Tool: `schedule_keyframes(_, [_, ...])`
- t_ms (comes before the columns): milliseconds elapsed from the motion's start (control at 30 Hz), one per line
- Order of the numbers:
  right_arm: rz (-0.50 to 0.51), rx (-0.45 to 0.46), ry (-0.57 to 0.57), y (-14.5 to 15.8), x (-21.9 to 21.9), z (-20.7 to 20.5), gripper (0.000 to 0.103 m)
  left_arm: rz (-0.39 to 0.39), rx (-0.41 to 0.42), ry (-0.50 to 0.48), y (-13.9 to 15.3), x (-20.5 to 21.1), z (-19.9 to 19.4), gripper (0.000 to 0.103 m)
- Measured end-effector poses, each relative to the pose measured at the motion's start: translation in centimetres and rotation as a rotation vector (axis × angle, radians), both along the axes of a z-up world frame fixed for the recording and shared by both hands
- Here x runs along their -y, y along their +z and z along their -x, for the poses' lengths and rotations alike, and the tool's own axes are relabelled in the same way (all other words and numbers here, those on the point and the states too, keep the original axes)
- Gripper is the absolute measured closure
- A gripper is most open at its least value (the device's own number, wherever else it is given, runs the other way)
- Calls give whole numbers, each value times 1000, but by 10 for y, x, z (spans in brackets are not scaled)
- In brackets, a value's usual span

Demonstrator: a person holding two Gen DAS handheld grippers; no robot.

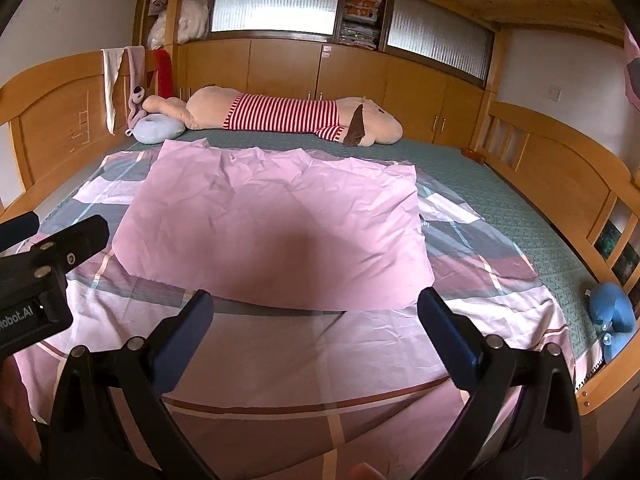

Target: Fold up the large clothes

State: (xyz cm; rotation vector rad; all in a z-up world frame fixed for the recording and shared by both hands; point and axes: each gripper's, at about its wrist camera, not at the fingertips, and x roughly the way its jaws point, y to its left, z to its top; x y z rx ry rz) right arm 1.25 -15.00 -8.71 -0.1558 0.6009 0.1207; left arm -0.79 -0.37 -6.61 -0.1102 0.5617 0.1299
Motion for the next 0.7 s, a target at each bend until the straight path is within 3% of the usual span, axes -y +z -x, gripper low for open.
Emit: schedule_keyframes(700, [16,-15,21,-7,-4,-3,1,-21,-13,6,-3,5,-1,2])
